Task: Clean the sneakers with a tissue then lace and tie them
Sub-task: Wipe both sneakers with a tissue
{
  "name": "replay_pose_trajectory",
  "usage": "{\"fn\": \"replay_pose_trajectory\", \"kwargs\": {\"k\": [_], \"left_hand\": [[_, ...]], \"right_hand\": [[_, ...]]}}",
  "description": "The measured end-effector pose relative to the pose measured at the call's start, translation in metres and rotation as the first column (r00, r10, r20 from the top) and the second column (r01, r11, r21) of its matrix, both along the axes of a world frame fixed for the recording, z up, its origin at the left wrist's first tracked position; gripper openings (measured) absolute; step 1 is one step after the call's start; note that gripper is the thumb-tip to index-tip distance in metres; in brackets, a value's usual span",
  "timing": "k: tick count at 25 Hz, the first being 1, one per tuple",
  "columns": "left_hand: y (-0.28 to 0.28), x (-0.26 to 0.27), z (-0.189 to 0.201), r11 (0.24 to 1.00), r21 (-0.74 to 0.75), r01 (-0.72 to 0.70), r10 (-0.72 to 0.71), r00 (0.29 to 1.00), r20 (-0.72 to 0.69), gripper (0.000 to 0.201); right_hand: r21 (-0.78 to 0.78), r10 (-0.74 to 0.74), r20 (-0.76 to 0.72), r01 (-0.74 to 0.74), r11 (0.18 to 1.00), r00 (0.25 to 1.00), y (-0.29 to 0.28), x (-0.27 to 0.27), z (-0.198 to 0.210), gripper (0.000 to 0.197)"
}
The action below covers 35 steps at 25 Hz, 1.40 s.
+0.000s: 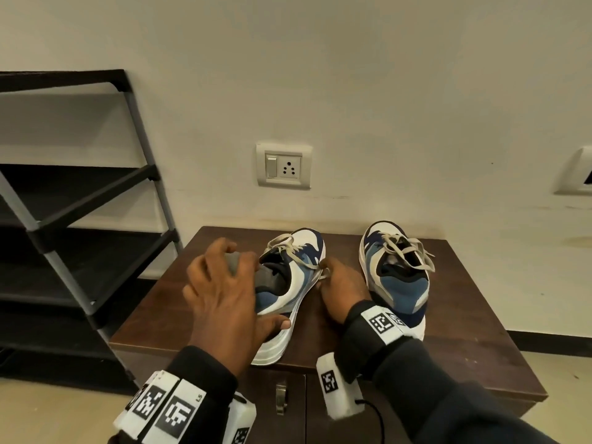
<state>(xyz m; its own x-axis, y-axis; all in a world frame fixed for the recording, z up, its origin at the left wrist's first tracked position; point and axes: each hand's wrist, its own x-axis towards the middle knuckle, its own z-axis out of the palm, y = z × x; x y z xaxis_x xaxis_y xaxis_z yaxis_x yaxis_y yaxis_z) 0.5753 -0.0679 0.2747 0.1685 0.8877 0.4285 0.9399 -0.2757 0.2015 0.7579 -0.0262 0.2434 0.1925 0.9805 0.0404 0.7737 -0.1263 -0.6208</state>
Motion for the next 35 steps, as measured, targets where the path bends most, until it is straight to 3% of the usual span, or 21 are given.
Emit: {"fn": "replay_pose_trajectory", "kwargs": {"k": [3, 6, 10, 13, 15, 17, 21, 26, 28, 31, 33, 35], "left_hand": [[0.001, -0.006, -0.008, 0.994, -0.109, 0.029, -0.021, 0.997, 0.072, 0.085], [0.003, -0.014, -0.009, 0.946, -0.245, 0.212, -0.153, 0.959, 0.239, 0.064], [0.011, -0.023, -0.004, 0.938, -0.231, 0.26, -0.199, 0.945, 0.259, 0.057], [0.01, -0.023, -0.007, 0.943, -0.227, 0.244, -0.184, 0.949, 0.255, 0.064], [0.009, -0.022, -0.007, 0.947, -0.207, 0.247, -0.186, 0.943, 0.276, 0.081], [0.01, -0.026, -0.003, 0.956, -0.134, 0.261, -0.208, 0.926, 0.316, 0.094], [0.014, -0.032, 0.009, 0.959, -0.082, 0.273, -0.225, 0.903, 0.367, 0.078], [0.01, -0.027, 0.005, 0.94, -0.138, 0.311, -0.225, 0.873, 0.432, 0.103], [0.01, -0.024, 0.003, 0.925, -0.198, 0.325, -0.216, 0.876, 0.431, 0.11], [0.011, -0.023, 0.0, 0.927, -0.203, 0.314, -0.209, 0.886, 0.415, 0.116], [0.012, -0.024, 0.0, 0.927, -0.201, 0.315, -0.209, 0.883, 0.421, 0.119], [0.014, -0.025, -0.001, 0.926, -0.194, 0.324, -0.222, 0.883, 0.414, 0.118]], "right_hand": [[-0.043, -0.085, -0.107, 0.081, 0.996, 0.991, 0.011, 0.003, -0.002, 0.025], [-0.066, -0.061, -0.07, 0.057, 0.996, 0.996, 0.017, 0.007, -0.001, 0.005], [-0.071, 0.002, -0.011, -0.002, 0.997, 1.0, 0.003, 0.009, 0.014, 0.015], [-0.015, 0.015, -0.068, -0.016, 1.0, 0.998, -0.012, 0.012, 0.016, 0.018], [0.061, 0.039, -0.21, -0.026, 0.998, 0.977, -0.02, 0.013, 0.013, 0.016], [0.136, 0.041, -0.26, -0.005, 0.991, 0.965, -0.024, 0.014, 0.011, 0.01], [0.175, 0.005, -0.362, 0.063, 0.983, 0.932, -0.024, 0.014, 0.017, 0.01], [0.24, -0.014, -0.443, 0.134, 0.962, 0.896, -0.028, 0.01, 0.042, 0.012], [0.191, -0.021, -0.508, 0.136, 0.972, 0.861, -0.033, 0.008, 0.047, 0.015], [0.03, -0.023, -0.486, 0.043, 0.999, 0.873, -0.036, 0.012, 0.051, 0.012], [-0.127, 0.021, -0.41, -0.08, 0.989, 0.912, -0.038, 0.018, 0.059, 0.011], [-0.174, 0.084, -0.25, -0.13, 0.976, 0.965, -0.034, 0.024, 0.079, 0.012]]}}
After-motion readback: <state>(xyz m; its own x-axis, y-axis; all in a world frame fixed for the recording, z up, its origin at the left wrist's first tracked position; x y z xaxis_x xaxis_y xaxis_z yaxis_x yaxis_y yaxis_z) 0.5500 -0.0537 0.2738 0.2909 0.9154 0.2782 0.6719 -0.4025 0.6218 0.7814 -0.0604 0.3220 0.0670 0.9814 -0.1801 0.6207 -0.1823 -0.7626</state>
